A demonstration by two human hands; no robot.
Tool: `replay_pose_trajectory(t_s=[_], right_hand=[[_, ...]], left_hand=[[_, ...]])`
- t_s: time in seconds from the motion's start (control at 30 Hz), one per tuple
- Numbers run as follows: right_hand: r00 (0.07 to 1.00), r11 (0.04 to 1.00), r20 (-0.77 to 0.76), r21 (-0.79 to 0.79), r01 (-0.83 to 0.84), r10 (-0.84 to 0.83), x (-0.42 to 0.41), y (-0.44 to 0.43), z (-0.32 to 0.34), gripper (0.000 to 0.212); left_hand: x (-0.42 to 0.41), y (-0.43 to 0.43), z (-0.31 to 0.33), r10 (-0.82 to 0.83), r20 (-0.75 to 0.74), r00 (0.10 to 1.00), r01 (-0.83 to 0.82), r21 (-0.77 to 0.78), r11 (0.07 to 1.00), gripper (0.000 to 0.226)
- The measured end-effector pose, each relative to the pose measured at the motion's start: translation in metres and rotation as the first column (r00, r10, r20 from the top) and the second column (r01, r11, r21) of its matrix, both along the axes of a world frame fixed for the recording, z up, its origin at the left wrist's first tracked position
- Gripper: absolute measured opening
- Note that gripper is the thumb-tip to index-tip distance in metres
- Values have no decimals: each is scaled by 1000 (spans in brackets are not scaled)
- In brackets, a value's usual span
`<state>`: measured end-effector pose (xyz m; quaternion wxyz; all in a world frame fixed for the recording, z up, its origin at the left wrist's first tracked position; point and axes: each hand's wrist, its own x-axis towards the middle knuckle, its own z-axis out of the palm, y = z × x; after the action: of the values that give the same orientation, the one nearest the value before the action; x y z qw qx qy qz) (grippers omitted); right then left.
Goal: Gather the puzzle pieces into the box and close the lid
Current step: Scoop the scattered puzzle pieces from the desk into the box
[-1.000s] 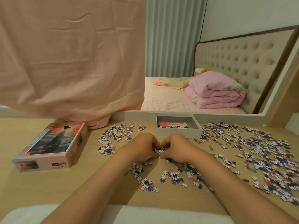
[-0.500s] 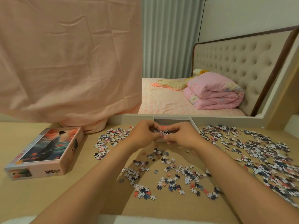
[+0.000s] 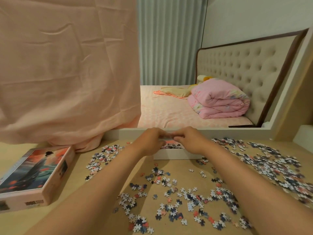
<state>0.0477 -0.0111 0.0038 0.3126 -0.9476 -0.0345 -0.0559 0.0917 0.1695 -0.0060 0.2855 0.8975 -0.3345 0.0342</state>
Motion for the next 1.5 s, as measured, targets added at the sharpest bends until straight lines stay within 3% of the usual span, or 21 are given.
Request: replay_pose_trajectory(t_s=[0.1,0.2,0.33,0.43,0.53,0.6,0.77,0.9,0.97,1.07,1.13,1.23,1.33,1.43,1.5], right_hand=[[1000,1000,0,-17,8,-8,0,-3,-1,30],[993,993,-103,-104,-59,48,-8,1,-5,32],[994,990,104,-138,-24,38,-28,13,-2,34],[973,986,213,-158,-58,91,-43,31,0,33],[981,965,75,-208,-162,181,-56,54,-9,32],[978,937,-56,-280,-207,199,-59,65,-20,35],[967,884,-147,-397,-248,206,-66,74,-34,31],[971,931,-119,-280,-233,207,-71,82,-27,28],[976,944,-77,-247,-217,204,-67,89,-24,30],[972,939,-49,-255,-233,228,-59,105,-21,31],[966,928,-55,-269,-259,253,-53,118,-23,30],[965,925,-68,-274,-263,254,-39,137,-30,32],[970,932,-59,-268,-244,237,-22,152,-36,39],[971,915,-72,-326,-240,229,-3,164,-37,49],[965,893,-122,-366,-260,231,7,169,-37,54]], left_hand=[[-3,7,-5,14,84,996,-18,44,999,28],[-10,15,-15,23,179,984,-25,6,1000,25],[-25,35,-33,132,191,973,-118,-82,990,23],[-35,51,-45,185,109,977,-194,82,978,38],[-47,63,-51,181,7,983,-171,362,916,65],[-55,69,-52,159,-48,986,-120,456,882,73],[-70,85,-46,66,-82,994,-39,296,954,63],[-71,105,-43,144,31,989,-146,121,982,50],[-66,119,-44,287,114,951,-305,208,929,58],[-58,143,-49,459,-37,888,-396,447,802,83],[-58,152,-53,472,-122,873,-359,493,792,90],[-61,154,-53,345,-121,931,-265,426,865,82],[-61,154,-46,207,-155,966,-167,237,957,64],[-58,161,-45,241,-119,963,-224,136,965,66],[-56,167,-45,295,-142,945,-263,207,942,78]])
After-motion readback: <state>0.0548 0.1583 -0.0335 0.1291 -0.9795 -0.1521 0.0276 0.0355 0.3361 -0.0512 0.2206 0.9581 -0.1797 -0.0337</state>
